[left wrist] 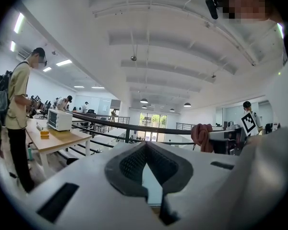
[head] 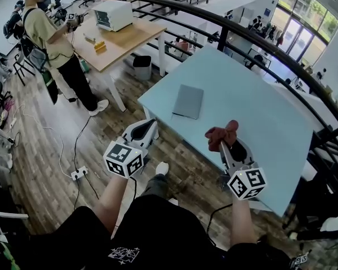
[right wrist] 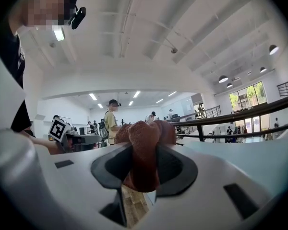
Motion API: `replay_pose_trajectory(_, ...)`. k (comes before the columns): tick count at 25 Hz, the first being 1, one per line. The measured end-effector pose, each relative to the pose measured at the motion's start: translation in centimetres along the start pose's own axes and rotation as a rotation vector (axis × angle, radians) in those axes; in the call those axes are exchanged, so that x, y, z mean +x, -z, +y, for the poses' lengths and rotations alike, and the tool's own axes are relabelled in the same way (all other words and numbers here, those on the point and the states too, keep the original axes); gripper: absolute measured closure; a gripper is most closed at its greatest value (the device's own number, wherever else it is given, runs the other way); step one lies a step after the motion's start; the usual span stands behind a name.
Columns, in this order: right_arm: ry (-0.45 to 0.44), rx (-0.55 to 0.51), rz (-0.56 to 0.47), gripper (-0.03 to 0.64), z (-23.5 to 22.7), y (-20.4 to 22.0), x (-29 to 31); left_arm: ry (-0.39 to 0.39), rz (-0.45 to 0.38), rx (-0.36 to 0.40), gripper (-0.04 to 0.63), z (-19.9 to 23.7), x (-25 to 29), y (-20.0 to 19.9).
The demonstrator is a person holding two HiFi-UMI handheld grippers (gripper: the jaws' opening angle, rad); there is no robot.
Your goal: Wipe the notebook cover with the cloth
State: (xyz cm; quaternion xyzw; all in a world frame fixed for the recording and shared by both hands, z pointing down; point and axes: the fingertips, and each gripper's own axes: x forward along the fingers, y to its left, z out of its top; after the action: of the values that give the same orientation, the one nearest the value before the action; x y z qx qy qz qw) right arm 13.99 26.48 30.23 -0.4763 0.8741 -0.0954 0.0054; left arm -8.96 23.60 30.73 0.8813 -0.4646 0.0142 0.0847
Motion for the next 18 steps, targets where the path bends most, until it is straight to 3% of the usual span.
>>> replay_pose_trajectory(9, 0.023, -0.014, 0.057, 0.485, -2.6, 1.6, 2.9, 0.041, 0.029, -0.022, 0.589, 1.2, 4.7, 1.6)
replay_pose_trajectory(18, 0.034, 0.01, 0.108, 0.485, -6.1, 2.8, 9.4, 0.105, 0.111, -0.068, 0.589, 4.3, 11.1, 4.1)
